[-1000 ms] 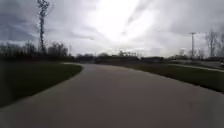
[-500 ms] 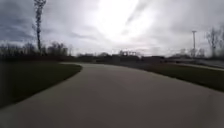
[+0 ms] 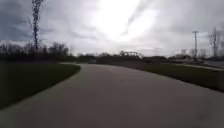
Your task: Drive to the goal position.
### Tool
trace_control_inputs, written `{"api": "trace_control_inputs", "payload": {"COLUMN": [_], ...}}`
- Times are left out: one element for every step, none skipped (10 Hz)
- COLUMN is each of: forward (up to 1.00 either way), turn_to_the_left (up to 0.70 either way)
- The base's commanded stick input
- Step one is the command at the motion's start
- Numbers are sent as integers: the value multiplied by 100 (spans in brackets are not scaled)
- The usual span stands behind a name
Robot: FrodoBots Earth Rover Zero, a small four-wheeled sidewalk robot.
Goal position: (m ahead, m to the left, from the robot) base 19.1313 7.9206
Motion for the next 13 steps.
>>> {"api": "trace_control_inputs", "payload": {"forward": [100,100,100,100,100,100,100,100,100,100,100,100,100], "turn_to_the_left": [33,40,28,12,3,0,0,0,0,0,0,0,0]}}
